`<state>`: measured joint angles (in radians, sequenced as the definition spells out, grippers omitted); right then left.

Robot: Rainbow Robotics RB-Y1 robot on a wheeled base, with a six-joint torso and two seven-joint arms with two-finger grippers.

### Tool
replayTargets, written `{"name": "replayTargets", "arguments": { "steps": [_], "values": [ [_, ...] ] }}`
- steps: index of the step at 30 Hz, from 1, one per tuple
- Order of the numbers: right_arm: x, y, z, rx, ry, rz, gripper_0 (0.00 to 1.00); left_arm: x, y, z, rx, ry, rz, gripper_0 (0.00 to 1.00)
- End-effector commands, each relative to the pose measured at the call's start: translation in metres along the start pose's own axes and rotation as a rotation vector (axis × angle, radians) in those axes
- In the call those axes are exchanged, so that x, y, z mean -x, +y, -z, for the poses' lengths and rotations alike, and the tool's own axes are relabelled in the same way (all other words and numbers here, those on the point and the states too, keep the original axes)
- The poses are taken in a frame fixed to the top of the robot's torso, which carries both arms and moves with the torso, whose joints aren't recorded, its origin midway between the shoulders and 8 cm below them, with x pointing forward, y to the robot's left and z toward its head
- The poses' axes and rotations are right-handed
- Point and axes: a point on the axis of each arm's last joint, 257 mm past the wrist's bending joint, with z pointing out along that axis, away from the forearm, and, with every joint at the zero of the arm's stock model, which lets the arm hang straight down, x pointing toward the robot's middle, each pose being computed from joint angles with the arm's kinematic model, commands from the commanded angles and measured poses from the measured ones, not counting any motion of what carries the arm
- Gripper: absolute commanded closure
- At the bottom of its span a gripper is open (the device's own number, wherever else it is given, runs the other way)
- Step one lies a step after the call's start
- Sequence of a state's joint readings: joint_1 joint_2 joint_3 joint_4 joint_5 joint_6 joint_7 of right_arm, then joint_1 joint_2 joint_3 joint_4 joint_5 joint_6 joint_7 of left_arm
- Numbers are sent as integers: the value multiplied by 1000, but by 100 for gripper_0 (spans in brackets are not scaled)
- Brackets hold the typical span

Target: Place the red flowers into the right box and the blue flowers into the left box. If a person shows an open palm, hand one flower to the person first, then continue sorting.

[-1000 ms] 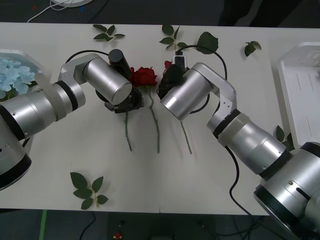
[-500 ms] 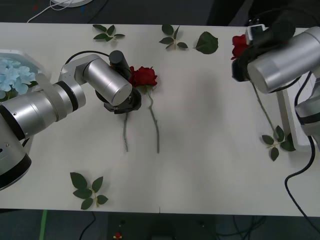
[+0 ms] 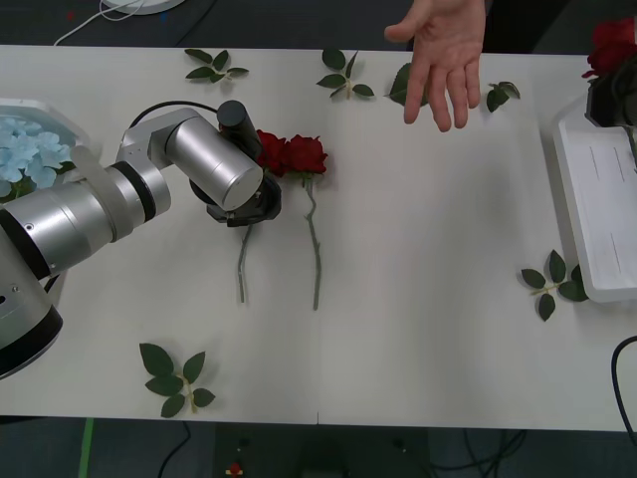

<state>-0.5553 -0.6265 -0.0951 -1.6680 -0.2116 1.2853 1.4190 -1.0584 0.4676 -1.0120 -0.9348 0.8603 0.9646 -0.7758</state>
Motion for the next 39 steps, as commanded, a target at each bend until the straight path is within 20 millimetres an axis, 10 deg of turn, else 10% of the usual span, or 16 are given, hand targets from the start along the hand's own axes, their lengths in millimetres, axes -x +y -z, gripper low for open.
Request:
{"name": "replayTargets", "arguments": {
  "steps": [1,18,39],
  "values": [
    [43,-8,9,92,-214,-71,100,16,-17,8,-8,-41,16,100],
    [164,128,108,499,-889,-166,100,18,-12,8,6,-50,12,100],
    [188,158,133,530,-967,-154,100,18,-12,8,6,-50,12,100]
  ]
}}
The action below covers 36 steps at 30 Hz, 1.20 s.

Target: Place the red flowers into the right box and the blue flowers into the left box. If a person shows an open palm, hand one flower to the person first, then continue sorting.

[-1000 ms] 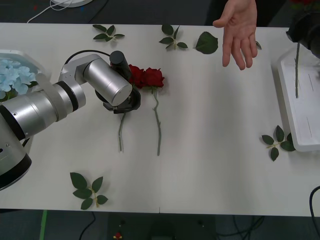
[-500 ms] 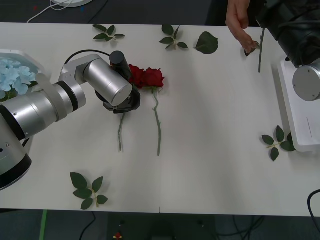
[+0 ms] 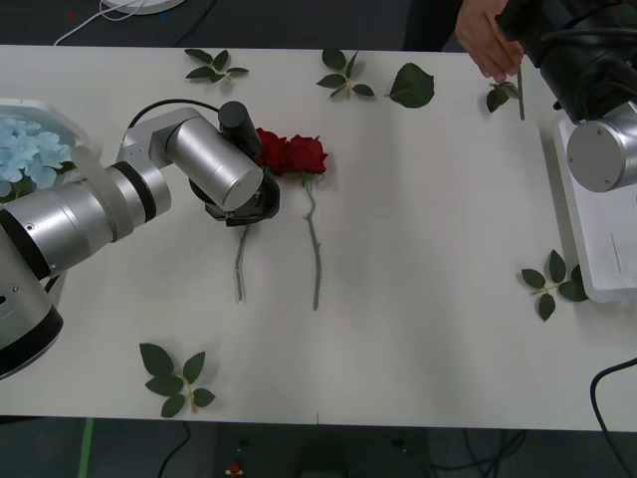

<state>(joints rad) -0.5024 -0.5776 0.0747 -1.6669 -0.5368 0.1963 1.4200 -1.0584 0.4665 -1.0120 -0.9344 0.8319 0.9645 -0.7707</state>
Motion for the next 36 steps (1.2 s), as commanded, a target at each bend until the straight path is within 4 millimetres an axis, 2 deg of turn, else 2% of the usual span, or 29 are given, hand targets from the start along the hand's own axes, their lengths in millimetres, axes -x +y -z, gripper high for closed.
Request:
{"name": "replayTargets", "arguments": {
  "steps": [1,5,6,7,8,9,10,22,26,27,29,31,36],
  "values": [
    [28,20,-10,33,-63,49,100,14,-15,8,-10,-34,24,100],
    [28,20,-10,33,-63,48,100,14,-15,8,-10,-34,24,100],
    [28,20,-10,33,-62,44,97,14,-15,8,-10,-34,24,100],
    [28,21,-10,34,-63,37,59,14,-15,8,-10,-34,24,100],
    [28,21,-10,34,-63,36,37,14,-15,8,-10,-34,24,100],
    [28,21,-10,34,-63,36,3,14,-15,8,-10,-34,24,100],
    [28,20,-10,33,-62,37,0,14,-15,8,-10,-34,24,100],
    [29,21,-10,35,-66,34,0,14,-15,8,-10,-34,24,100],
    [21,20,-10,32,-34,39,0,14,-15,8,-10,-34,24,100],
    [19,18,-9,33,-22,50,0,4,-10,1,0,-18,21,100],
    [15,19,-8,42,10,74,0,10,-10,3,2,-29,17,100],
    [14,19,-4,50,55,106,0,13,-11,5,-2,-34,16,100],
    [6,23,29,88,234,96,0,35,-14,24,-3,-47,44,100]
  ]
}}
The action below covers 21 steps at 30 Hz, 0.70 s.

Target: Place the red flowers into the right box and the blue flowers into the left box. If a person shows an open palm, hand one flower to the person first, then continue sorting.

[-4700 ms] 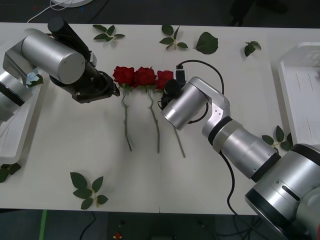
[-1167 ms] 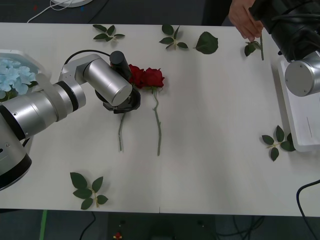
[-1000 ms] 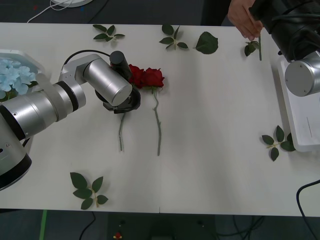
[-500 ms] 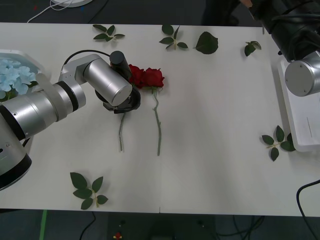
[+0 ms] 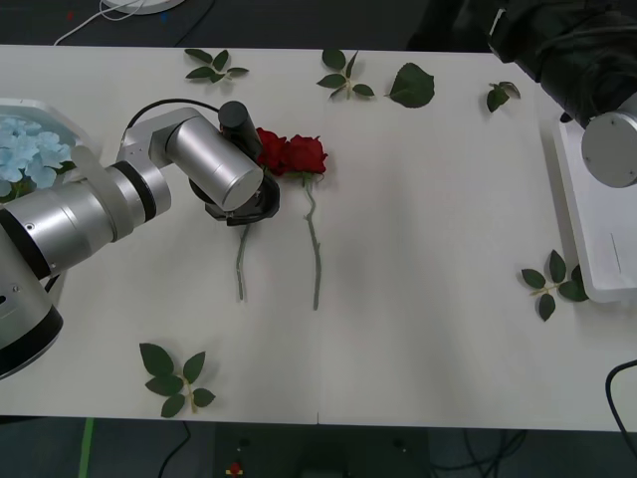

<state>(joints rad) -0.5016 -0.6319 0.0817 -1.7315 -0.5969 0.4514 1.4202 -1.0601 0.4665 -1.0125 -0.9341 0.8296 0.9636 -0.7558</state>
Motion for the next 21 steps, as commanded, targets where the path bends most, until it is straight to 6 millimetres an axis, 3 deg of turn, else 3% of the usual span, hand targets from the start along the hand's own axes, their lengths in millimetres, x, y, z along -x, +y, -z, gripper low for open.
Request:
{"name": "replayTargets", "arguments": {
  "steps": [1,6,11,18,21],
  "values": [
    [35,20,35,71,48,92,0,38,-14,29,2,-40,40,100],
    [19,26,80,120,195,71,0,71,-14,67,8,-44,105,100],
    [2,33,125,199,305,90,0,106,-10,127,-41,-47,189,99],
    [-14,42,157,319,344,134,0,119,-2,200,-105,-4,177,99],
    [-23,55,170,402,352,123,0,122,0,228,-141,1,157,75]
  ]
}}
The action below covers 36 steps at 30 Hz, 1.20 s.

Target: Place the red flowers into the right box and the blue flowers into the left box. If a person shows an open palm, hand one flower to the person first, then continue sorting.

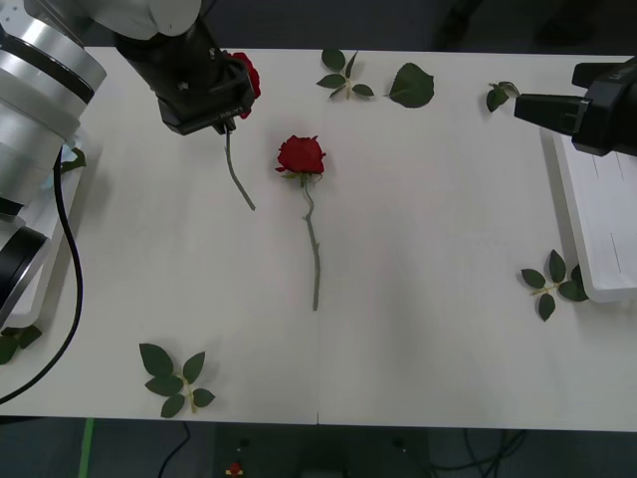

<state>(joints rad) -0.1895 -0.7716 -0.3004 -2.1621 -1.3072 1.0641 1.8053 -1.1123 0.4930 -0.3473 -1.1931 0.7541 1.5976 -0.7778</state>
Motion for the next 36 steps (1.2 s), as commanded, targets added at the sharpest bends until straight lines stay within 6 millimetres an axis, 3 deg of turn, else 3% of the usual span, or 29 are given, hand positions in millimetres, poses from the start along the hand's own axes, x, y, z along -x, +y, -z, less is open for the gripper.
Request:
{"name": "replayTargets", "arguments": {
  "steps": [1,8,22,24,30,36],
  "values": [
    [-10,18,17,81,18,77,0,33,-14,74,-72,-77,-122,70],
    [-25,40,30,183,11,162,0,29,-12,105,-156,-34,-153,67],
    [-34,74,44,311,-71,224,0,24,6,101,-105,-2,-161,67],
    [-36,75,45,316,-69,213,0,16,15,94,-62,29,-164,67],
    [-39,76,47,320,-63,221,0,-9,41,47,34,105,-155,67],
    [-44,76,48,323,-45,225,0,-23,62,-29,66,91,-141,67]
  ]
}}
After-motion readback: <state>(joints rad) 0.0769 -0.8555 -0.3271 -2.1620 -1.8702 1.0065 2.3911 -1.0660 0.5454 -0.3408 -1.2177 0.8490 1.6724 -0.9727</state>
